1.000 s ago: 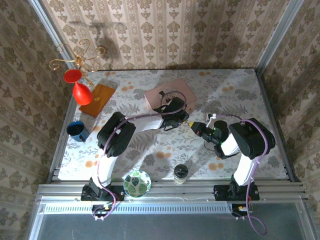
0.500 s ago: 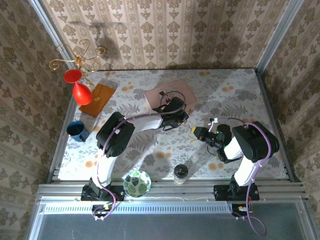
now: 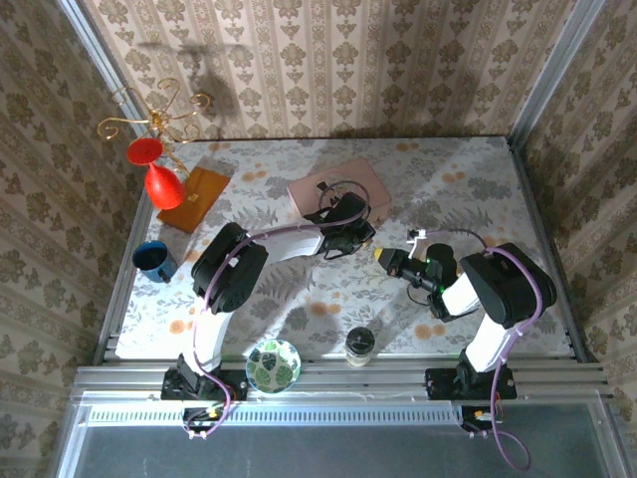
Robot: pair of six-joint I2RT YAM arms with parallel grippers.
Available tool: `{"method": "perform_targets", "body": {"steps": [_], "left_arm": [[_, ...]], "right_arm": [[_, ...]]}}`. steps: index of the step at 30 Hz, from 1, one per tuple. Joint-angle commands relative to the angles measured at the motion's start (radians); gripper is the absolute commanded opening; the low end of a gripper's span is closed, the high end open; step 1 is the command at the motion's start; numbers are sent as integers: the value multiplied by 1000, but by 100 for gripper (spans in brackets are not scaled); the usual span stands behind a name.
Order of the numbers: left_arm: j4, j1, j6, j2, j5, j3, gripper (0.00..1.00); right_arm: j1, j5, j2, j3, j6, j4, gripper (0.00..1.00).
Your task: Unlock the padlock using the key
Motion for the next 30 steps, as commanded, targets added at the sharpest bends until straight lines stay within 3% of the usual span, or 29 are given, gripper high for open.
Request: {"method": "perform_targets", "body": {"steps": [1, 30], "left_arm": [[48, -5, -16, -23, 31, 48, 0], [76, -7, -37, -9, 40, 48, 0]], "right_arm": [[12, 25, -18, 26, -26, 21, 0], [19, 105, -44, -4, -63, -47, 0]]}}
